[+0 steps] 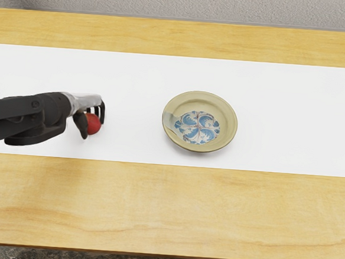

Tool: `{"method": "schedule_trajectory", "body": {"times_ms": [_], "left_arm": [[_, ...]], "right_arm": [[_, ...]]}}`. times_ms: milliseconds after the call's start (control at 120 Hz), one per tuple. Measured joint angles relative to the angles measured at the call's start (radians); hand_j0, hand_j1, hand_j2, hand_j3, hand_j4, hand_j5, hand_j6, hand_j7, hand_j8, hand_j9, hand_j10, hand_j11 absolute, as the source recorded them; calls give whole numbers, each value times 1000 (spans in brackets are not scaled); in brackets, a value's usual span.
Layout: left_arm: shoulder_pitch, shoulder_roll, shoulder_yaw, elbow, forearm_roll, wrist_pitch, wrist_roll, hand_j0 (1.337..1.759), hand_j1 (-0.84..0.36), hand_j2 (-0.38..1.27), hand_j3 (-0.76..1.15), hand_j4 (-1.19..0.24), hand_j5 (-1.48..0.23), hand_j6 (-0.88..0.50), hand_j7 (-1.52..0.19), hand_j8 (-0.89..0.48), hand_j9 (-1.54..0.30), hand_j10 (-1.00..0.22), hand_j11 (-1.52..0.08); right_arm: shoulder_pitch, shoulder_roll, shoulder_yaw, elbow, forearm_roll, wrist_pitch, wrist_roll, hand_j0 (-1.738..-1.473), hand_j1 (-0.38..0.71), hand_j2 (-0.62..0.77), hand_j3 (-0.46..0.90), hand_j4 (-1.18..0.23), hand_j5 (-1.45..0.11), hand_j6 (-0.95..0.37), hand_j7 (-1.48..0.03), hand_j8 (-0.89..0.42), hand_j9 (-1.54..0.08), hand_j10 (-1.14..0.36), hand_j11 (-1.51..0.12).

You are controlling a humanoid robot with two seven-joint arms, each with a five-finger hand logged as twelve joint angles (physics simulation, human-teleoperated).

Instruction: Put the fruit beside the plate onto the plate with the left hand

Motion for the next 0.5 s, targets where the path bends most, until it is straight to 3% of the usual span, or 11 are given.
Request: {"method": "schedule_trajectory", "body": {"times_ms": [275,400,500], "left_arm": [[-108,-7,-5,2,-90,-7,0,1651,-408,476,0,-470,-1185,-210,-1115,-223,-1101,-609,-1090],[-137,-21,-13,6,-109,-5,0,1652,-372,443,0,-507,-1196,-240,-1110,-261,-1112,-629,-1094],[-177,-112,-18,21,-115,-4,0,1651,-339,386,0,-566,-1194,-264,-1109,-271,-1121,-638,-1098]], "right_arm": [[0,0,-1,0,0,0,0,-1658,-331,-3,0,-15,-20,-15,-20,-15,-20,-15,-20],[0,0,0,0,0,0,0,-1658,-331,-3,0,-15,-20,-15,-20,-15,-20,-15,-20],[0,0,0,0,0,0,0,-1658,-331,-3,0,-15,-20,-15,-20,-15,-20,-15,-20]]}}
